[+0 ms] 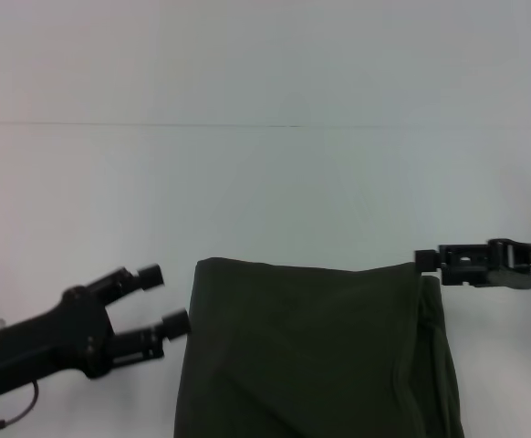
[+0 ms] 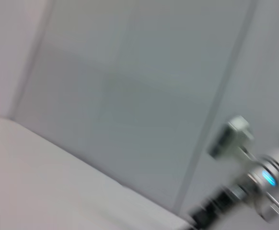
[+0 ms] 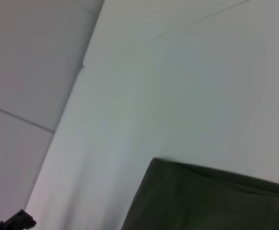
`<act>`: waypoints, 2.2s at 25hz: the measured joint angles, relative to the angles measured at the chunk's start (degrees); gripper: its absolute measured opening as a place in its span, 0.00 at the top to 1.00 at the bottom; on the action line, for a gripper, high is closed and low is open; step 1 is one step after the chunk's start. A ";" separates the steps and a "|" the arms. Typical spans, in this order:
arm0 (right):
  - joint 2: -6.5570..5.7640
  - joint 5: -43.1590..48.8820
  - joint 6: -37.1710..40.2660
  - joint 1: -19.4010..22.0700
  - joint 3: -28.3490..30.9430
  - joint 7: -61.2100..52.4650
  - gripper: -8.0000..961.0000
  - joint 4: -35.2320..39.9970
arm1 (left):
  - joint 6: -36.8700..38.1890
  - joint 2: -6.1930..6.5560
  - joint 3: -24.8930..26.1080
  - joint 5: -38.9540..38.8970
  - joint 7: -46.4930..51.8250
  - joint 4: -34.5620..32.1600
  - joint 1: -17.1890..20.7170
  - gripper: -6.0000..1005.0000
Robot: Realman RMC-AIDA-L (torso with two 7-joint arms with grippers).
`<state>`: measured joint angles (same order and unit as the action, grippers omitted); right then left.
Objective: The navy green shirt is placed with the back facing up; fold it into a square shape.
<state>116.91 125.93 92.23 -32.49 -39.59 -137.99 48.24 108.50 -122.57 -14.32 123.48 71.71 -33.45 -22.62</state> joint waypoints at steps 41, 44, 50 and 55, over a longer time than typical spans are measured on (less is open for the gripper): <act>-0.56 -1.82 -8.49 -0.98 0.47 10.86 0.08 -14.93 | -4.24 -0.22 3.69 -1.30 1.70 1.09 -2.07 0.05; -0.45 -1.74 -9.47 -1.08 0.29 10.51 0.08 -14.93 | -4.26 -0.21 3.69 -1.31 1.69 1.10 -2.07 0.05; -0.50 -1.68 -10.22 -1.11 -0.74 10.38 0.33 -14.93 | -4.27 -0.21 3.69 -1.35 1.63 1.11 -2.07 0.05; -0.56 -1.65 -10.67 -1.25 -1.69 10.25 0.55 -14.93 | -4.27 -0.29 3.69 -1.27 1.58 1.11 -2.08 0.05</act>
<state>116.35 124.28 81.56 -33.75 -41.28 -127.74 33.30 104.23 -122.86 -10.63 122.21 73.29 -32.34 -24.70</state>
